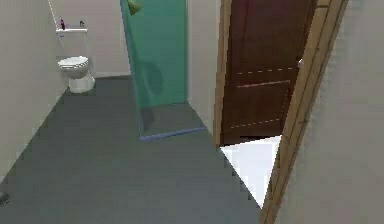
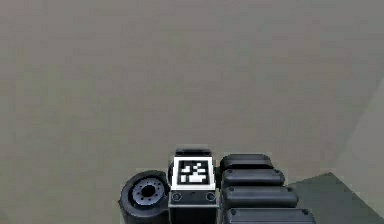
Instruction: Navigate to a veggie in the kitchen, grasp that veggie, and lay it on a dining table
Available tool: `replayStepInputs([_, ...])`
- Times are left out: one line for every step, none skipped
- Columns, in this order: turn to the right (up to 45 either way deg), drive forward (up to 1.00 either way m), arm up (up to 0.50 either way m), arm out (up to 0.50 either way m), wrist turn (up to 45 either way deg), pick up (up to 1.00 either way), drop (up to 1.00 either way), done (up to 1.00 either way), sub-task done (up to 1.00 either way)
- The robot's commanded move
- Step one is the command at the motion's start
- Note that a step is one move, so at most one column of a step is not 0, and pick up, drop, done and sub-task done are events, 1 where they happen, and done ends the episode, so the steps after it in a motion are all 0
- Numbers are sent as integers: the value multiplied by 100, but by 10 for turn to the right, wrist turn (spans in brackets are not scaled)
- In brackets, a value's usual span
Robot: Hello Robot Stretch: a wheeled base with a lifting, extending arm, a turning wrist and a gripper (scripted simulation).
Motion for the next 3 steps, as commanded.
replayStepInputs([-60, 0, 0, 0, 0, 0, 0, 0, 0])
replayStepInputs([0, 85, 0, 0, 0, 0, 0, 0, 0])
replayStepInputs([-90, 0, 0, 0, 0, 0, 0, 0, 0])
